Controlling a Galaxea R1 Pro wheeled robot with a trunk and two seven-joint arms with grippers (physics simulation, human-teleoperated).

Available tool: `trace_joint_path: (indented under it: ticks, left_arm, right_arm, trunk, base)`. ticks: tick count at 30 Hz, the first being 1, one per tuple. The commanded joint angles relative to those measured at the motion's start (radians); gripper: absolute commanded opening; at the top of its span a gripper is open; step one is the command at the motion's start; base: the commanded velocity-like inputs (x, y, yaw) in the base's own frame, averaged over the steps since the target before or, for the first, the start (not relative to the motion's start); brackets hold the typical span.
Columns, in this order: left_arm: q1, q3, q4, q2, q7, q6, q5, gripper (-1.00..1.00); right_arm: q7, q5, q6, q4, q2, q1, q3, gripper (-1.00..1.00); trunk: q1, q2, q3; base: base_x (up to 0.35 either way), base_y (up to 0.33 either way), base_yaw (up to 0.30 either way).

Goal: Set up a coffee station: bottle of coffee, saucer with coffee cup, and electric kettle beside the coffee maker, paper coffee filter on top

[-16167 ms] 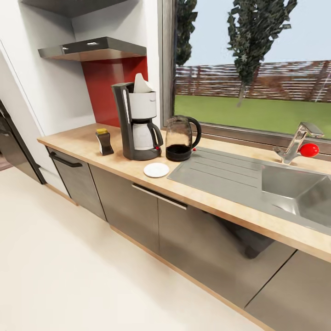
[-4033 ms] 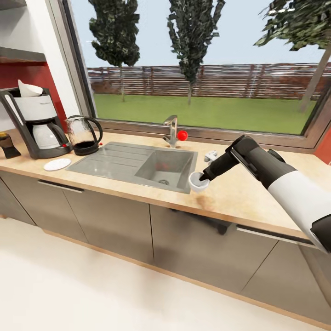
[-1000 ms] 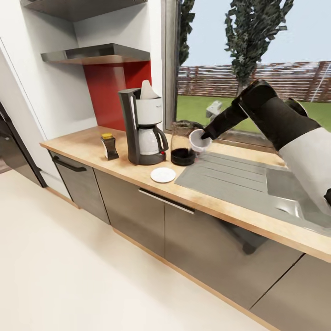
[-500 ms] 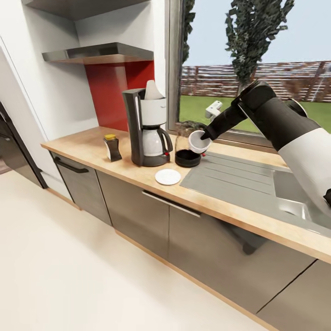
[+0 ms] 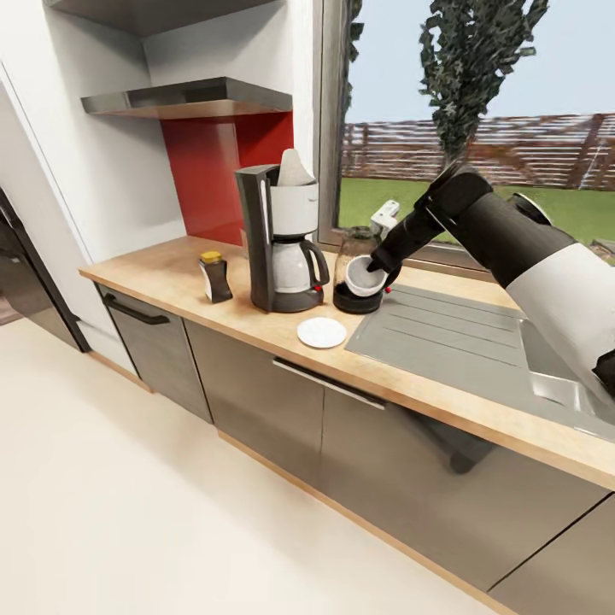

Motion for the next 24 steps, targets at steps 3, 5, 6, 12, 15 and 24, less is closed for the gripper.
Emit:
trace_joint_path:
  ticks: [3,5,6,12,15,24]
  left_arm:
    - [-0.001,0.006,0.0,0.0,-0.004,0.01,-0.001,1.0]
    - [-0.001,0.006,0.0,0.0,-0.003,0.01,-0.001,1.0]
    - [-0.001,0.006,0.0,0.0,-0.004,0.01,-0.001,1.0]
    - [-0.001,0.006,0.0,0.0,-0.003,0.01,-0.001,1.0]
    - [-0.001,0.006,0.0,0.0,-0.003,0.01,-0.001,1.0]
    - [-0.001,0.007,0.0,0.0,-0.003,0.01,-0.001,1.0]
  right_arm:
    - [0.009,0.009,0.0,-0.001,-0.001,0.0,0.003,-1.0]
    - [0.009,0.007,0.0,-0.001,-0.001,0.0,0.003,-1.0]
    - [0.009,0.006,-0.001,-0.001,-0.001,0.001,0.003,-1.0]
    - [0.009,0.002,-0.001,-0.001,0.0,0.016,0.004,-1.0]
    - [0.008,-0.002,-0.002,0.001,0.0,0.042,0.004,-1.0]
    - [0.007,-0.005,-0.005,0.006,0.0,0.113,0.004,-1.0]
  trunk:
    - [0.0,0.0,-0.001]
    - [0.0,0.0,-0.001]
    - [0.0,0.0,-0.001]
    - [0.0,0.0,-0.001]
    - [0.0,0.0,-0.001]
    - [0.0,0.0,-0.001]
  base:
    - [0.002,0.002,0.0]
    - [0.001,0.026,0.0]
    - [0.0,0.103,0.0]
    - [0.0,0.088,0.0]
    - [0.003,0.009,0.0]
    - [0.088,0.071,0.0]
